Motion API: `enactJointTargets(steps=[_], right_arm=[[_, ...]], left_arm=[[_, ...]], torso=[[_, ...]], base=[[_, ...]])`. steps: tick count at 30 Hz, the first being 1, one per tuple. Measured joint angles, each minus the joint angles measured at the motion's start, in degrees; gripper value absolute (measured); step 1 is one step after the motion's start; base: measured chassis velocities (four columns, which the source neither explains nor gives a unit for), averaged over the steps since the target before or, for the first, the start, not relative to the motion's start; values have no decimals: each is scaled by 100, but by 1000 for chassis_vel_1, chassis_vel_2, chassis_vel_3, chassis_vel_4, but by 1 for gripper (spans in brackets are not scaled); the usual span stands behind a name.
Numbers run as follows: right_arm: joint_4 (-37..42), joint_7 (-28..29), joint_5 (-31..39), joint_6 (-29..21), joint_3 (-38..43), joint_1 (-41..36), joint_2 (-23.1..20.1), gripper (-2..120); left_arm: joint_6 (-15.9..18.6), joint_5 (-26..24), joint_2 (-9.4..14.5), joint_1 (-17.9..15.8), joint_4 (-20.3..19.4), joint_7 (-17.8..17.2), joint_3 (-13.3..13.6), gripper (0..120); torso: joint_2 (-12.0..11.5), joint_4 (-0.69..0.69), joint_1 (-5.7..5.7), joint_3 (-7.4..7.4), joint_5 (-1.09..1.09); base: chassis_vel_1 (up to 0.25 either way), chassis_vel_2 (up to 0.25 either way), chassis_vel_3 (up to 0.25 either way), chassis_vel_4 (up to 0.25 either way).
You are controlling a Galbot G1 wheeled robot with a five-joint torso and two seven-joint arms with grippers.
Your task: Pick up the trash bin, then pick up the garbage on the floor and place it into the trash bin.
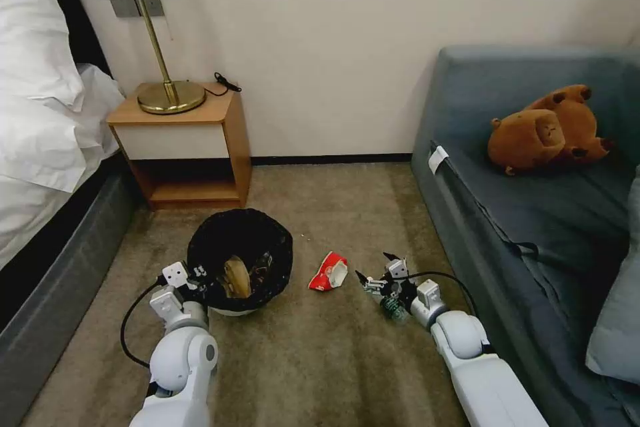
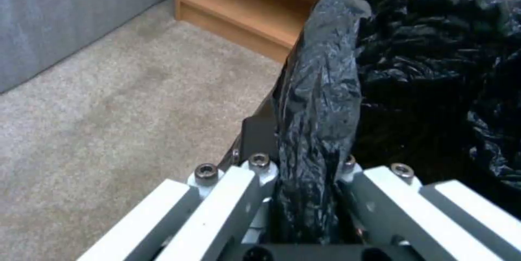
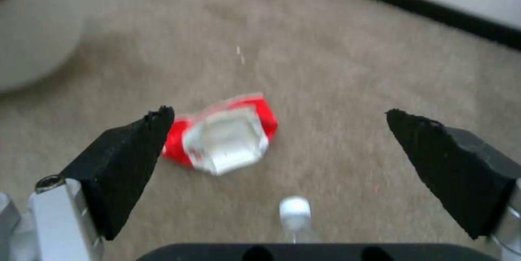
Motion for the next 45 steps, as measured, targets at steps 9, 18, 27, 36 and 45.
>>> enactJointTargets(steps=[9, 18, 27, 36, 45], right_arm=[[-1243, -41, -398, 33, 50, 502, 41, 100], [-1411, -333, -542, -67, 90, 543, 7, 100], [-1635, -569, -1142, 45, 204, 463, 44, 100], [-2054, -645, -1457, 255, 362, 530, 99, 100], [-2258, -757, -1574, 473, 502, 520, 163, 79]], left_arm=[[-18, 18, -21, -8, 36, 8, -20, 4], [-23, 56, -66, -2, 40, 7, -10, 4], [-51, 71, -80, 17, 40, 7, -2, 4], [-73, 75, -86, 40, -5, 8, -7, 4], [-83, 79, -98, 37, -23, 9, 9, 4]], torso=[[0, 0, 0, 0, 1], [0, 0, 0, 0, -1], [0, 0, 0, 0, -1], [0, 0, 0, 0, -1], [0, 0, 0, 0, -1]], base=[[0, 0, 0, 0], [0, 0, 0, 0], [0, 0, 0, 0], [0, 0, 0, 0], [0, 0, 0, 0]])
